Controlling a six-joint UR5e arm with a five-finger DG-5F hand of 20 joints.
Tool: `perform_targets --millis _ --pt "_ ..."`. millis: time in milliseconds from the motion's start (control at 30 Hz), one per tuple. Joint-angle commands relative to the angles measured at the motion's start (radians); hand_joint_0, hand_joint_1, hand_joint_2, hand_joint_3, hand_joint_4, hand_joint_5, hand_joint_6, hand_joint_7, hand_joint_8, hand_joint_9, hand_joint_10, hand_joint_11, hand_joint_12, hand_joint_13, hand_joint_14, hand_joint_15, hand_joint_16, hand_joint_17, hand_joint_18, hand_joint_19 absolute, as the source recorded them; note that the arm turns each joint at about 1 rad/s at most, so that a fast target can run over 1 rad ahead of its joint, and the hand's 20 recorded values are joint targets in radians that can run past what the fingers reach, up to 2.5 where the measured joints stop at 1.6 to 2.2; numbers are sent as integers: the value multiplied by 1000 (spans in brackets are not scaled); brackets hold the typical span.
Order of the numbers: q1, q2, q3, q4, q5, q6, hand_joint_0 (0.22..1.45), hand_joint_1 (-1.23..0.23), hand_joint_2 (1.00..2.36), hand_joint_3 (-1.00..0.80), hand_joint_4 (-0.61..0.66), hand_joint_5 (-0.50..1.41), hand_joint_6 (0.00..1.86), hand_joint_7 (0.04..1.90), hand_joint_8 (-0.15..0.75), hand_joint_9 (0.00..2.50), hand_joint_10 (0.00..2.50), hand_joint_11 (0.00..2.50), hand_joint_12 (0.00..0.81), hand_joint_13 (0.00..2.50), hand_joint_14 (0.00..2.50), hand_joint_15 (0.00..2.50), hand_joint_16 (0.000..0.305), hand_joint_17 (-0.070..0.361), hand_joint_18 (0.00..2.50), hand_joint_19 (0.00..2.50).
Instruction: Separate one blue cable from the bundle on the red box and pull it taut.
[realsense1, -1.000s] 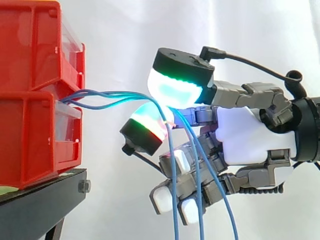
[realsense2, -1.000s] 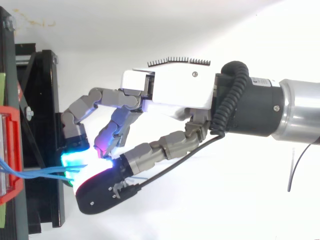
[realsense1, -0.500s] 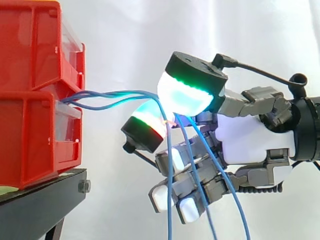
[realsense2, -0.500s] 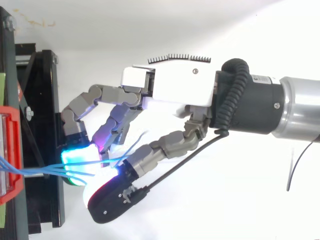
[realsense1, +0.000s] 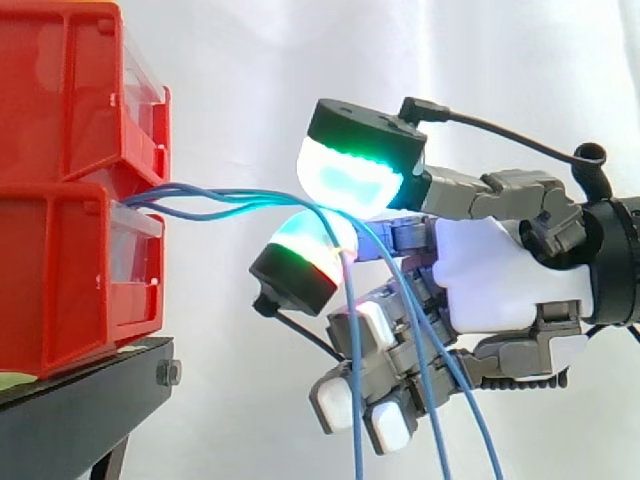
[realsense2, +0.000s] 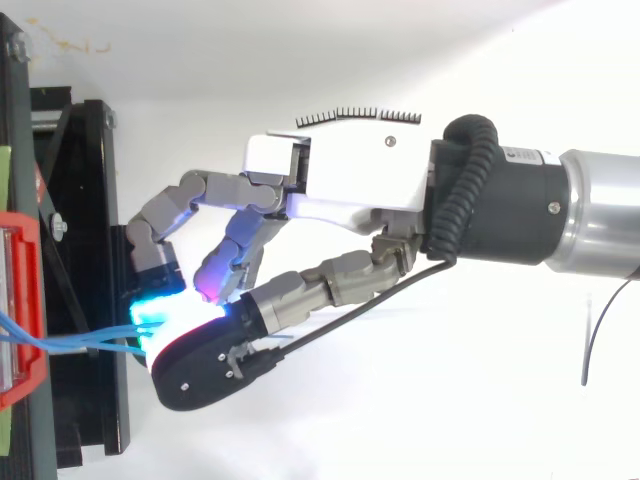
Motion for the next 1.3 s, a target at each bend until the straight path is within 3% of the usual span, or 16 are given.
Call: perform_targets --millis 0,167,233,433,567,767,900,1133,1267 --pt "0 7 0 -12 -7 -3 566 -696 1000 -49 -60 -153 905 1143 345 1144 12 913 405 948 17 578 52 117 910 598" --pt "0 27 0 -30 -8 -21 629 -821 1017 -64 -125 -190 923 1164 280 1034 16 953 346 894 20 589 40 91 831 638" --pt "0 38 0 -50 -8 -40 704 -889 1021 -189 -147 -202 923 1191 257 1003 18 961 322 870 21 583 37 82 814 612" --pt "-3 41 0 -78 -8 -52 808 -909 1000 -500 -196 -197 917 1146 225 995 18 927 307 867 19 574 34 77 829 602" --pt "-3 43 0 -78 -8 -52 810 -920 1000 -500 -205 -193 914 1137 212 1006 16 926 304 875 20 564 33 75 848 583" --pt "-3 43 0 -78 -8 -53 743 -953 1000 -500 -171 -179 906 1184 206 1043 17 950 298 891 19 579 32 73 858 585" --pt "-3 43 0 -78 -8 -53 617 -926 1000 -500 -136 -169 903 1166 221 1075 18 966 301 892 21 606 32 73 839 634" --pt "-6 41 0 -78 -8 -52 453 -770 1000 -500 -89 -164 902 1128 292 1114 14 948 356 923 19 609 42 93 875 648" --pt "-5 43 0 -78 -8 -52 489 -663 1000 -500 -84 -163 895 1157 284 1116 16 946 347 917 18 619 40 90 847 674"
